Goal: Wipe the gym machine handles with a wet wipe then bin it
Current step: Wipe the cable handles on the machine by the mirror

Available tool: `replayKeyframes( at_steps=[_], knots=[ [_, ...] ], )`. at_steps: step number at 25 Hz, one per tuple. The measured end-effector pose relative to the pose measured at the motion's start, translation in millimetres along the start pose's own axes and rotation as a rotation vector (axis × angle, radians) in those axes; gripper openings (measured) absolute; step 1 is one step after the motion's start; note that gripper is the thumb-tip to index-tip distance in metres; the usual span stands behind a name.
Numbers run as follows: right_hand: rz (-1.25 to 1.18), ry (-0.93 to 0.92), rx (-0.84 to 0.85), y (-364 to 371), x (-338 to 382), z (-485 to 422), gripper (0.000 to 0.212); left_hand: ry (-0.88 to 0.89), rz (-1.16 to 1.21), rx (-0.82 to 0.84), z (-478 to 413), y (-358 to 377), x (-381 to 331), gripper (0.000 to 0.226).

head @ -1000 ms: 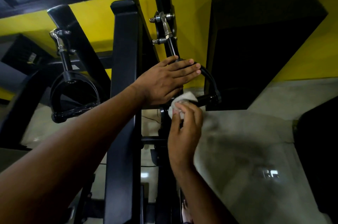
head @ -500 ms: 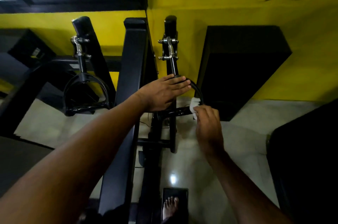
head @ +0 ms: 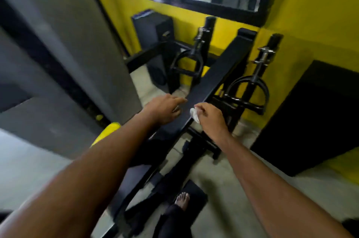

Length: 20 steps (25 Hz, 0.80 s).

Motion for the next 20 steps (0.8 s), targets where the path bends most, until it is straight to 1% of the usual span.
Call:
replayKeyframes(
  at_steps=[2, 3, 5, 7, 9, 10, 12, 14, 15, 16, 17, 18, 19, 20],
  knots=[
    [-0.03, -0.076, 0.113, 32, 48, 32, 0.022, -0.117, -0.025, -0.035, 85, -11, 19, 0.035],
    [-0.04, -0.108, 0.157, 49, 72, 50, 0.02, -0.169, -0.035, -0.044, 129, -16, 25, 0.034],
    [-0.031, -0.218, 0.204, 74, 123, 80, 0.02, -0.25, -0.032, -0.098, 204, -30, 31, 0.039],
    [-0.026, -0.338, 0.248, 101, 183, 121, 0.019, -0.359, 0.023, -0.195, 287, -46, 37, 0.048],
    [-0.043, -0.388, 0.305, 129, 233, 162, 0.015, -0.503, 0.06, -0.289, 368, -52, 51, 0.05],
    [-0.051, -0.407, 0.326, 143, 253, 183, 0.014, -0.567, 0.059, -0.302, 406, -50, 58, 0.047],
    [-0.049, -0.43, 0.356, 173, 285, 223, 0.013, -0.626, 0.072, -0.322, 474, -45, 69, 0.039],
    [-0.053, -0.446, 0.395, 206, 313, 267, 0.012, -0.611, 0.086, -0.367, 534, -43, 74, 0.034],
    [-0.066, -0.442, 0.394, 220, 329, 292, 0.012, -0.617, 0.082, -0.384, 565, -42, 77, 0.033],
    [-0.067, -0.448, 0.337, 231, 345, 311, 0.013, -0.638, 0.073, -0.391, 597, -41, 82, 0.035],
    [-0.041, -0.457, 0.238, 238, 361, 326, 0.014, -0.663, 0.067, -0.393, 628, -39, 88, 0.037],
    [0.003, -0.473, 0.153, 242, 377, 340, 0.014, -0.687, 0.065, -0.373, 660, -35, 95, 0.04],
    [0.027, -0.491, 0.107, 247, 393, 354, 0.015, -0.705, 0.062, -0.344, 692, -29, 102, 0.041],
    [0.038, -0.507, 0.098, 252, 408, 365, 0.016, -0.711, 0.051, -0.317, 719, -24, 109, 0.042]
  ],
)
Point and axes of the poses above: each hand's wrist, its own z-axis away from the middle knuckle, its own y-axis out of the palm, x = y × z, the point moved 6 cm from there along -z, towards the middle knuckle, and after that the axes turned 5 degrees about z, right-handed, at the moved point
